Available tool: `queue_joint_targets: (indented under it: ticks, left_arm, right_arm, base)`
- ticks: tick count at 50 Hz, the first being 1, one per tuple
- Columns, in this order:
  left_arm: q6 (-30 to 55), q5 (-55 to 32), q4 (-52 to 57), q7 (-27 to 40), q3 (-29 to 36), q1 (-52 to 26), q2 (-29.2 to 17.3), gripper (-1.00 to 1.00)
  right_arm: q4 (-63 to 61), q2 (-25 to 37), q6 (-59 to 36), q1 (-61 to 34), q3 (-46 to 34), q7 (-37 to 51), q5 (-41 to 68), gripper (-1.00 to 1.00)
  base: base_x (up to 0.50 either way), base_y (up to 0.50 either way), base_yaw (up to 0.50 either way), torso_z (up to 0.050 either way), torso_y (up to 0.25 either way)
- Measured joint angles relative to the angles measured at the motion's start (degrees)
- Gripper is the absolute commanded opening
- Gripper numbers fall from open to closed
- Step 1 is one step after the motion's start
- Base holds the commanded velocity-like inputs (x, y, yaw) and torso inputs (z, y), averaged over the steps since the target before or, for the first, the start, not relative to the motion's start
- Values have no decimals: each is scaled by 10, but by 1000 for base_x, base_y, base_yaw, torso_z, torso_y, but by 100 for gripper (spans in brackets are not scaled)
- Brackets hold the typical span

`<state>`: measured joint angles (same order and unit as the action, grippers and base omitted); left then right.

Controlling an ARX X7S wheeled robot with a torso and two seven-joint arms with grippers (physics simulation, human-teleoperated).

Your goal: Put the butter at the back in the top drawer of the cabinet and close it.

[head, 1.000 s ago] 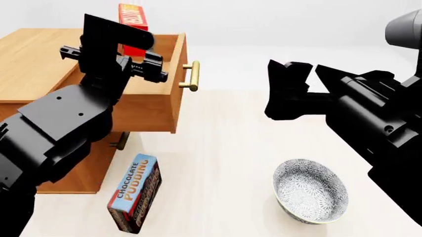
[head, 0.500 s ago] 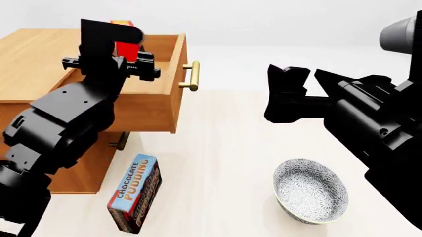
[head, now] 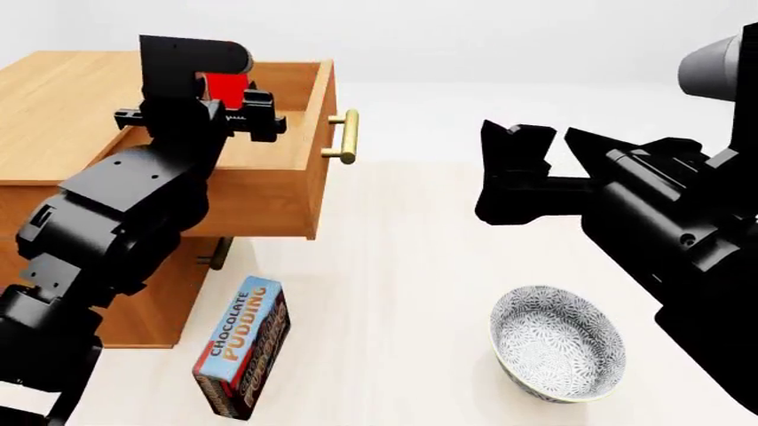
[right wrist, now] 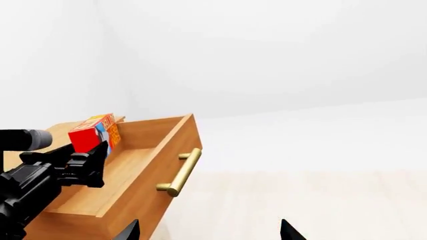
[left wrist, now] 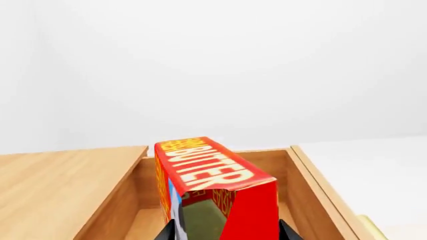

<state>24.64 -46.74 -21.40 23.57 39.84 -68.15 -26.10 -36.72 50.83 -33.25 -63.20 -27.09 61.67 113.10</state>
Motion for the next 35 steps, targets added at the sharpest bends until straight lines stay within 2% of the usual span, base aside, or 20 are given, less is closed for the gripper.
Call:
queue_joint_targets:
  ticks: [35]
  left_arm:
    - [-25,29,-96,-25,16,-23,43,-100]
  right_arm:
    - [-3,7,3,18,0,-9,-9,100]
  base:
    - [0,0,0,1,1]
